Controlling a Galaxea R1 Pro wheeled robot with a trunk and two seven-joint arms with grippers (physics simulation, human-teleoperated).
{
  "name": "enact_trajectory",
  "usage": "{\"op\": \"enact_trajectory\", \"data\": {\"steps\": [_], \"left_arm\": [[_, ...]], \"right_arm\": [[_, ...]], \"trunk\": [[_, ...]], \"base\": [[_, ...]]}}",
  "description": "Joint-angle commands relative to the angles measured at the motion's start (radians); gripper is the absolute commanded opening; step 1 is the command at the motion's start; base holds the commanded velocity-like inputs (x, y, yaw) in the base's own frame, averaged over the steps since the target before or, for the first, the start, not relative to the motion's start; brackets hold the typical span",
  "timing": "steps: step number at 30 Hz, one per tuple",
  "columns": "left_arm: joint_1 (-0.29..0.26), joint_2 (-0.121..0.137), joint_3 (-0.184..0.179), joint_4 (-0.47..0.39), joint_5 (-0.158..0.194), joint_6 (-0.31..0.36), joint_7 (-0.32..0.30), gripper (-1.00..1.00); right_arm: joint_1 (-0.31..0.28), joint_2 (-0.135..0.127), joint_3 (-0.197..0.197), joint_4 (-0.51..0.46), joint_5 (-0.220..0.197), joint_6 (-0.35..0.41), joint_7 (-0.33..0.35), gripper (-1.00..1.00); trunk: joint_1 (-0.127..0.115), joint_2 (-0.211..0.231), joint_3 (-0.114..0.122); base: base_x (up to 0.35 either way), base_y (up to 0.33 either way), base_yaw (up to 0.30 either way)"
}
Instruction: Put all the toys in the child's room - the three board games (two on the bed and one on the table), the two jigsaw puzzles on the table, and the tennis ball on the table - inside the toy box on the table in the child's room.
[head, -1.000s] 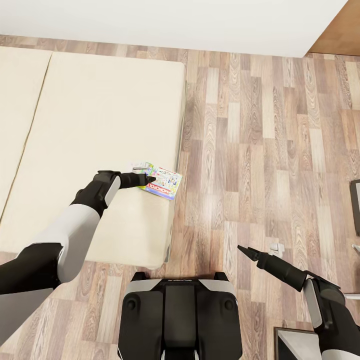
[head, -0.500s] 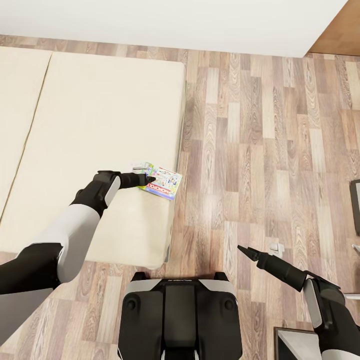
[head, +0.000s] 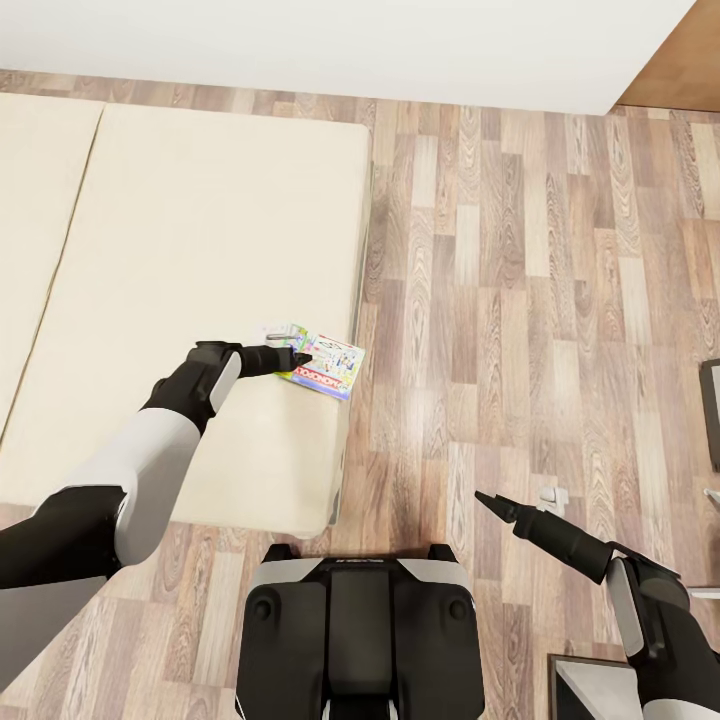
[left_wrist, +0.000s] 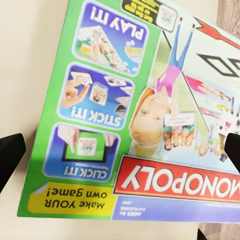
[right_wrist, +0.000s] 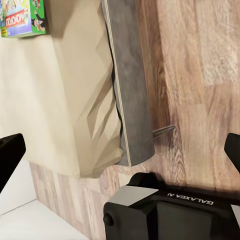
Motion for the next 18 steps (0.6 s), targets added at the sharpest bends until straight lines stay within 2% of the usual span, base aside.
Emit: {"op": "enact_trajectory", "data": {"steps": [1, 8, 18], "left_arm": [[0.000, -0.001, 0.004, -0.001, -0.001, 0.006, -0.003, 1.00], [0.000, -0.001, 0.004, -0.001, -0.001, 0.006, -0.005, 1.00], [0.000, -0.001, 0.003, 0.000, -0.001, 0.007, -0.048, 1.00]], "right_arm": [[0.000, 0.000, -0.001, 0.000, -0.005, 0.007, 0.001, 1.00], [-0.001, 0.000, -0.001, 0.000, -0.005, 0.007, 0.003, 1.00], [-0.001, 0.000, -0.001, -0.003, -0.005, 0.007, 0.007, 1.00]], "trunk": [[0.000, -0.001, -0.001], [0.000, -0.001, -0.001], [0.000, -0.001, -0.001]], "base": [[0.000, 0.000, 0.000], [0.000, 0.000, 0.000], [0.000, 0.000, 0.000]]}}
